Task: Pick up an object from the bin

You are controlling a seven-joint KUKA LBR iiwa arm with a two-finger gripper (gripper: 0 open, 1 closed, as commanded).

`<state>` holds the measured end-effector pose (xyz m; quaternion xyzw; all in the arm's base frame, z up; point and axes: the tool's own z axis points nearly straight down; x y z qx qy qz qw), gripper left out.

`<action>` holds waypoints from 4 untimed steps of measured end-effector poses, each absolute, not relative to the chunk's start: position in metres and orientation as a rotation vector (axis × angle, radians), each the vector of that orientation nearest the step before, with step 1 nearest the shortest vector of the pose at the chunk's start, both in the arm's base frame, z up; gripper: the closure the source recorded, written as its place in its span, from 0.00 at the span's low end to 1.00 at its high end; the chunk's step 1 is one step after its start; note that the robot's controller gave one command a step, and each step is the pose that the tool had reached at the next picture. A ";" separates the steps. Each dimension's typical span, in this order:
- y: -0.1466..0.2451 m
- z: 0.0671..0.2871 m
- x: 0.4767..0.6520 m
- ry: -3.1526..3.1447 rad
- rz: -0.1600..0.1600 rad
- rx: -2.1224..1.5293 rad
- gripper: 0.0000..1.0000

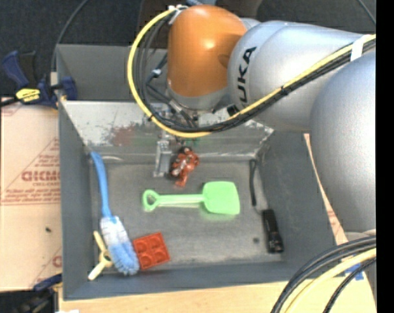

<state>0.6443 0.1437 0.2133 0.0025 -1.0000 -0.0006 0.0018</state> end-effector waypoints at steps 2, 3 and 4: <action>0.081 0.100 0.605 -3.123 -0.001 0.379 0.00; 0.047 0.160 0.597 -3.145 -0.003 0.330 0.00; 0.073 0.099 0.584 -3.137 -0.002 0.162 0.00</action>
Offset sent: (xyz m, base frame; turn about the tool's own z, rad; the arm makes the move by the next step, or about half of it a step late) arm -0.0504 -0.0772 -0.1433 -0.2946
